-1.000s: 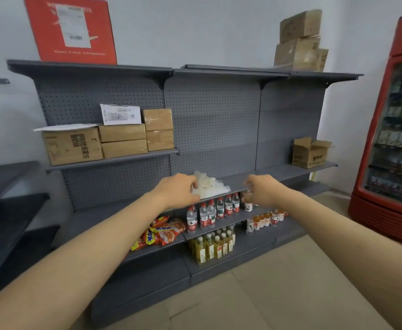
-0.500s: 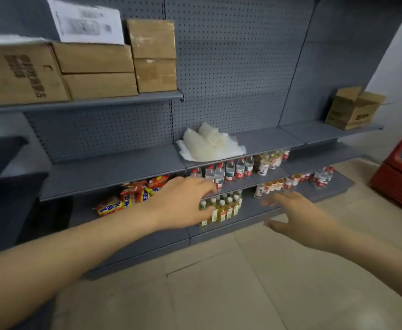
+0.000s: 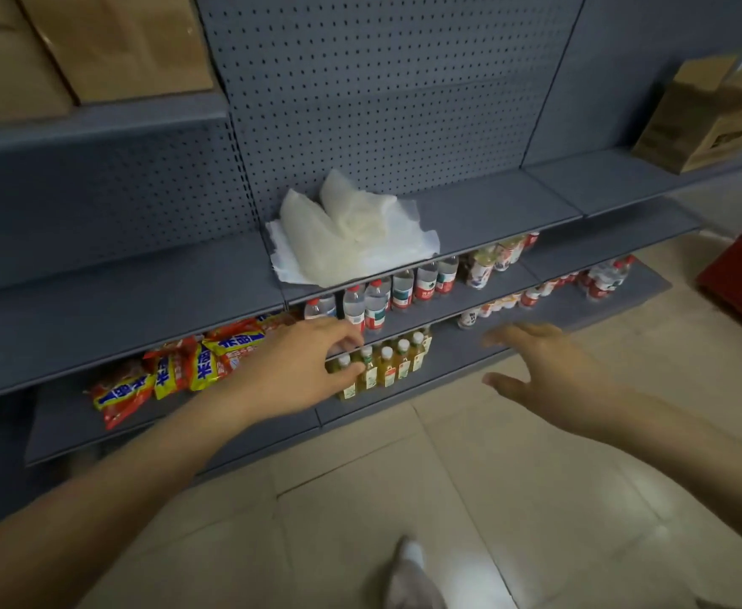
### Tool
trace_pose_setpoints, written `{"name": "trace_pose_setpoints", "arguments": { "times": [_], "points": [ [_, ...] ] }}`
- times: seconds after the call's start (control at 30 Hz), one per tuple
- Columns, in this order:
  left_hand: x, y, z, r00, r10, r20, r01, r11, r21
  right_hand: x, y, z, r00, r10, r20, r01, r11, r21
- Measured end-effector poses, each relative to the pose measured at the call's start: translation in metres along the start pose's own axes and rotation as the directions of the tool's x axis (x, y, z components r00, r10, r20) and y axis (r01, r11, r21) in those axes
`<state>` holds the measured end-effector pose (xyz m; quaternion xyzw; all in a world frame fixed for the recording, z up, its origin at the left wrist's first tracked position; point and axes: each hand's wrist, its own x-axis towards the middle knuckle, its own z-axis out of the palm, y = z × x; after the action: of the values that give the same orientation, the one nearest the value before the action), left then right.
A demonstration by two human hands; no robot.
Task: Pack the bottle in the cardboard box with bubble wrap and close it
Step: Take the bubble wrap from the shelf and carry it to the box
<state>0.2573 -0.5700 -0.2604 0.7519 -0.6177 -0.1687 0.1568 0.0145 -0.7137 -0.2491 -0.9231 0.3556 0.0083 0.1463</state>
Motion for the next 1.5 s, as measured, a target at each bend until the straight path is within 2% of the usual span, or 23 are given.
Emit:
{"name": "trace_pose_setpoints", "arguments": {
  "times": [0.3, 0.63, 0.8, 0.9, 0.97, 1.1, 1.23, 1.37, 1.43, 1.5],
  "points": [
    [0.115, -0.044, 0.007, 0.983, -0.182, -0.007, 0.180, 0.980, -0.088, 0.144, 0.054, -0.007, 0.987, -0.114, 0.117, 0.109, 0.993, 0.047],
    [0.238, -0.133, 0.005, 0.939, -0.341, 0.037, 0.341, 0.915, -0.216, 0.308, 0.101, 0.010, 0.983, -0.043, 0.181, 0.015, 0.988, 0.155],
    [0.278, -0.168, -0.004, 0.887, -0.458, 0.051, 0.442, 0.815, -0.376, 0.370, 0.116, 0.006, 0.968, -0.063, 0.243, 0.012, 0.978, 0.209],
    [0.296, -0.184, -0.004, 0.838, -0.544, 0.035, 0.496, 0.733, -0.466, 0.407, 0.124, 0.007, 0.950, -0.033, 0.311, -0.060, 0.956, 0.287],
    [0.306, -0.194, -0.005, 0.809, -0.584, 0.076, 0.535, 0.675, -0.508, 0.436, 0.131, 0.013, 0.927, -0.011, 0.376, -0.141, 0.917, 0.373],
    [0.321, -0.209, -0.017, 0.706, -0.696, 0.132, 0.590, 0.475, -0.653, 0.491, 0.142, 0.016, 0.836, 0.032, 0.548, -0.382, 0.752, 0.538],
    [0.329, -0.244, -0.014, 0.553, -0.820, 0.145, 0.596, 0.267, -0.757, 0.538, 0.160, 0.020, 0.773, 0.023, 0.634, -0.460, 0.709, 0.535],
    [0.338, -0.269, -0.005, 0.390, -0.883, 0.260, 0.627, 0.048, -0.778, 0.569, 0.167, 0.037, 0.718, 0.041, 0.695, -0.521, 0.694, 0.498],
    [0.341, -0.278, 0.001, 0.339, -0.880, 0.332, 0.646, -0.039, -0.763, 0.579, 0.170, 0.049, 0.695, 0.057, 0.716, -0.568, 0.653, 0.500],
    [0.341, -0.283, 0.008, 0.336, -0.829, 0.447, 0.651, -0.138, -0.746, 0.589, 0.171, 0.059, 0.675, 0.096, 0.732, -0.620, 0.612, 0.491]
  ]
}}
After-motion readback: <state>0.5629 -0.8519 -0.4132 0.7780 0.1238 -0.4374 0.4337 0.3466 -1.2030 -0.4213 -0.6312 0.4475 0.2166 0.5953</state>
